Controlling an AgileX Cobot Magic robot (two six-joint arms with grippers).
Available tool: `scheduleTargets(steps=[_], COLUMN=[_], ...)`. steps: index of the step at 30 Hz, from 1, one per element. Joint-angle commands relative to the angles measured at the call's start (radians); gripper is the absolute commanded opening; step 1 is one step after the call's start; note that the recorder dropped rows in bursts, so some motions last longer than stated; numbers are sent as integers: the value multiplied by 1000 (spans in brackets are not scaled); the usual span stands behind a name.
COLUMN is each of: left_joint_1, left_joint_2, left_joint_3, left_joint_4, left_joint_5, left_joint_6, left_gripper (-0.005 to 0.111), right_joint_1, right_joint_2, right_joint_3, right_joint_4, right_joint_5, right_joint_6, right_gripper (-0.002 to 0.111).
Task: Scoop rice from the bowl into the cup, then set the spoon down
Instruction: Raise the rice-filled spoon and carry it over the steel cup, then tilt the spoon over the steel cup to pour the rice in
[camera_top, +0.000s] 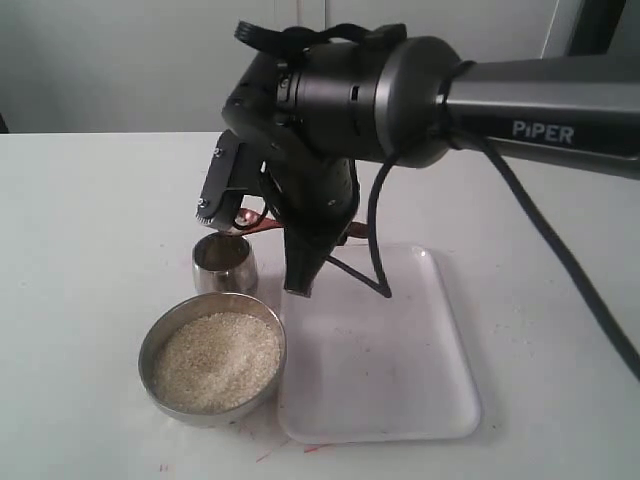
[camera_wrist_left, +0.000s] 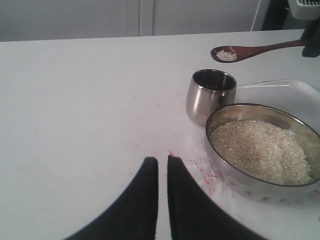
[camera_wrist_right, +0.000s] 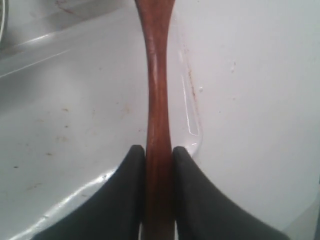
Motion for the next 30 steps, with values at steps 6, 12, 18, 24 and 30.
scheduleTargets(steps=[6,12,18,24,30], left_joint_1=[-9,-9,-9,-9,-9], left_joint_2=[1,1,1,1,1], left_joint_3=[-6,-6,-6,-6,-6], left_joint_4=[-10,-10,-10,-10,-10], left_joint_5=[-3,-3,-3,-3,-3], left_joint_6=[0,0,0,0,0], left_gripper=[14,14,14,14,14], right_joint_1=[65,77,95,102,114], right_joint_2=[14,24,27,27,27], right_joint_3=[-5,-5,-5,-5,-5], right_joint_4=[-162,-215,-263,-301,-358], right_joint_5=[22,52,65,81,110], right_joint_6=[-11,-5,-5,-5,-32], right_gripper=[0,0,0,0,0])
